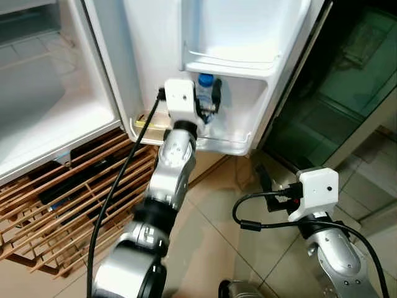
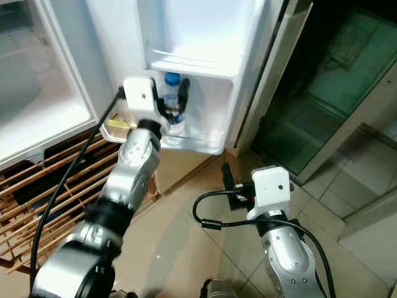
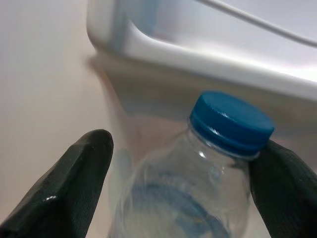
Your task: Restocking fridge
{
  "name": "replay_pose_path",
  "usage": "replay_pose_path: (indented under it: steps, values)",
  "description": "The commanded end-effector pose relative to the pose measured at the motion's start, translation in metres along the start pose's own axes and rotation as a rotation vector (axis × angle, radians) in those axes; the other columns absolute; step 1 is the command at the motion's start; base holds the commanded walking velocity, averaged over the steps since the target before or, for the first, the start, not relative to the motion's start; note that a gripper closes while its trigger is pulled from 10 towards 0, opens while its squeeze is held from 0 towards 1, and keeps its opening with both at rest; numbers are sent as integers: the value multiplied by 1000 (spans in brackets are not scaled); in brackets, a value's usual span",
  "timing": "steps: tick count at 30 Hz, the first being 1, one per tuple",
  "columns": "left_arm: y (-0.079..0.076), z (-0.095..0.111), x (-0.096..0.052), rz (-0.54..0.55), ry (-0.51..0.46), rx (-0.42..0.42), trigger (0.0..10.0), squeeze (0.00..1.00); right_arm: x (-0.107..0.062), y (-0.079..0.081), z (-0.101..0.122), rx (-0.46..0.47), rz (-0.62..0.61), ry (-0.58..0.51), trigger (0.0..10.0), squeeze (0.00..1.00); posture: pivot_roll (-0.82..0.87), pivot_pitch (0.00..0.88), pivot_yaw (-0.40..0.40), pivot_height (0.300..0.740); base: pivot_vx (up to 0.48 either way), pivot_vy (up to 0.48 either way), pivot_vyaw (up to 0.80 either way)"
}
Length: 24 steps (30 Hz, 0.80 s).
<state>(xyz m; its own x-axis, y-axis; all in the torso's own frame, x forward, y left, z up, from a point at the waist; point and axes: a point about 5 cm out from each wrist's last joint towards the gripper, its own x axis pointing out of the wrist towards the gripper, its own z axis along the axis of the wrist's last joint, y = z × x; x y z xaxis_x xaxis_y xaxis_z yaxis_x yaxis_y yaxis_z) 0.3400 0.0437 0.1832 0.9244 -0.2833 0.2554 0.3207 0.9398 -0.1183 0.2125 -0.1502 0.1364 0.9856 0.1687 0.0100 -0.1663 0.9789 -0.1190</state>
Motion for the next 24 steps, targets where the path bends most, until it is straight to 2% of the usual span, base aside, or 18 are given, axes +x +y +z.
replay_pose_path:
  steps: [1, 5, 9, 13, 16, 18, 20, 21, 22, 23, 24]
  values:
    - [-1, 1, -6, -30, 30, 1, 10000, 1000, 2, -1, -1, 0, -4, -8, 10000, 94, -236, 24, -12, 740, 0, 0, 0]
    - [9, 13, -21, -61, 39, 27, 10000, 1000, 7, 1, -4, 6, 0, -13, 10000, 94, -203, 2, -5, 740, 0, 0, 0]
    - [21, 18, -35, -43, 70, 54, 10000, 1000, 14, 2, -6, 9, 6, -22, 10000, 98, -176, 0, -3, 740, 0, 0, 0]
    - [31, 25, -39, 0, 71, 57, 10000, 1000, 19, 3, -7, 11, 12, -33, 10000, 98, -162, 0, -3, 740, 0, 0, 0]
    - [43, 25, -57, -3, 97, 109, 10000, 1000, 19, 1, -7, 5, 10, -41, 10000, 98, -149, 0, -2, 740, 0, 0, 0]
    - [52, 19, -75, -34, 132, 166, 10000, 1000, 19, -5, -9, 4, -21, -38, 10000, 98, -139, 0, 0, 740, 0, 0, 0]
    - [59, 16, -93, -69, 139, 183, 10000, 1000, 18, -13, -14, 10, -79, -18, 10000, 102, -132, 0, 4, 740, 0, 0, 0]
    - [59, 16, -93, -69, 139, 183, 10000, 1000, 18, -13, -14, 10, -79, -18, 10000, 102, -132, 0, 4, 740, 0, 0, 0]
    - [64, 16, -102, -58, 130, 185, 10000, 157, 19, -18, -17, 21, -111, -6, 10000, 86, -126, 0, 6, 740, 0, 0, 0]
    - [67, 15, -106, -44, 130, 181, 10000, 0, 20, -22, -19, 29, -131, 1, 10000, 90, -112, 0, 9, 740, 0, 0, 0]
    - [72, 12, -111, -6, 152, 183, 10000, 0, 21, -24, -20, 41, -143, 4, 10000, 86, -108, 0, 11, 740, 0, 0, 0]
